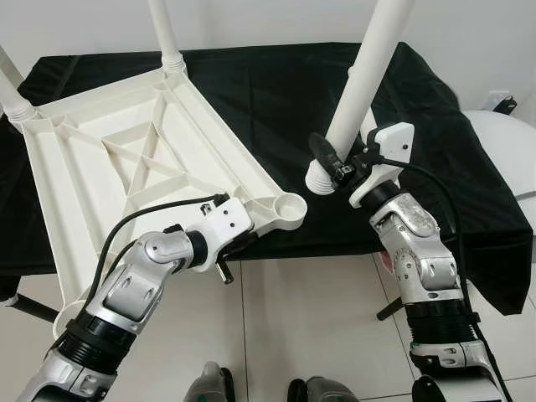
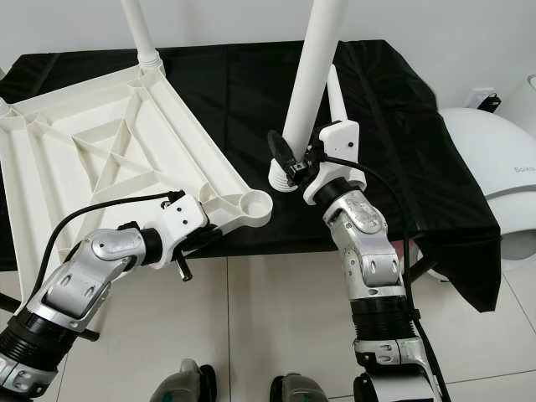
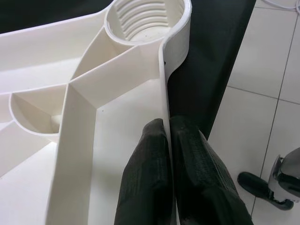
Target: Building children table
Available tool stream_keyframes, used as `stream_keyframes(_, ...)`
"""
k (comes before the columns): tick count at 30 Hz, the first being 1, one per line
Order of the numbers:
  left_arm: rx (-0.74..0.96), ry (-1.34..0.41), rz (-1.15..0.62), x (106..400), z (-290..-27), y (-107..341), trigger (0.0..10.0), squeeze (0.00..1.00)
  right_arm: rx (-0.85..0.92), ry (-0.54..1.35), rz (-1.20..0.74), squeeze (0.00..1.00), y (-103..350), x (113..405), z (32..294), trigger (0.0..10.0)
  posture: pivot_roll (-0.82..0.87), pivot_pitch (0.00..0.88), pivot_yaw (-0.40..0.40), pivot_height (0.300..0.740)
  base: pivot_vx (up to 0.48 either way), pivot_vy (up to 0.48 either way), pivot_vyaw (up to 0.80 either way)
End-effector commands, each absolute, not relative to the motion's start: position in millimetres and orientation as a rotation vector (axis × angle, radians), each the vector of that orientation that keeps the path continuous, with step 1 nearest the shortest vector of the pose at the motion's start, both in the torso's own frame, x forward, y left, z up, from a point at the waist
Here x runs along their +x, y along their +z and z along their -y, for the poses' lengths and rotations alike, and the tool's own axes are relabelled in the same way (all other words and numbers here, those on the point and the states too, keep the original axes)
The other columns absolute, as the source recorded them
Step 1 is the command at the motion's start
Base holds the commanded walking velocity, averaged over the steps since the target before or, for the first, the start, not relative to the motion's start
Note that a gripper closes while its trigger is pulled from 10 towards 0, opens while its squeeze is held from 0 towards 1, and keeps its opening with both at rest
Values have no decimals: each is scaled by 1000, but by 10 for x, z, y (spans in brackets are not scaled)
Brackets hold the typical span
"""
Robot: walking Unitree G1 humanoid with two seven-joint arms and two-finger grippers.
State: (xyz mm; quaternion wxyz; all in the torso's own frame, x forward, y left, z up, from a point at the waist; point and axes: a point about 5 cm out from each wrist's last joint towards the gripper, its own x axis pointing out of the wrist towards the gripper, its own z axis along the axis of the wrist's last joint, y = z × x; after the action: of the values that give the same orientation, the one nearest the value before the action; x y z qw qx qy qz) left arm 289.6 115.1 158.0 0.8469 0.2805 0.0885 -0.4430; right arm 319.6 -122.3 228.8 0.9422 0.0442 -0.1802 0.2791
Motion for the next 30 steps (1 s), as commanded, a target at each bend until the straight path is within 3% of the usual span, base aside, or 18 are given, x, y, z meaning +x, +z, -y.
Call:
stream_keyframes(1, 638, -935, -255, 2862, -1222, 1472, 10000, 0, 117, 619, 364, 0, 2256, 3182, 1183, 10000, -34, 204, -8, 740, 0, 0, 0)
stream_keyframes(10, 653, -929, -256, 2853, -1307, 1542, 10000, 0, 162, 677, 331, 0, 2170, 3199, 1135, 10000, -22, 204, -9, 740, 0, 0, 0)
stream_keyframes(30, 631, -935, -230, 2784, -1219, 1609, 10000, 0, 146, 853, 330, 0, 2141, 3332, 814, 10000, -9, 197, -40, 740, 0, 0, 0)
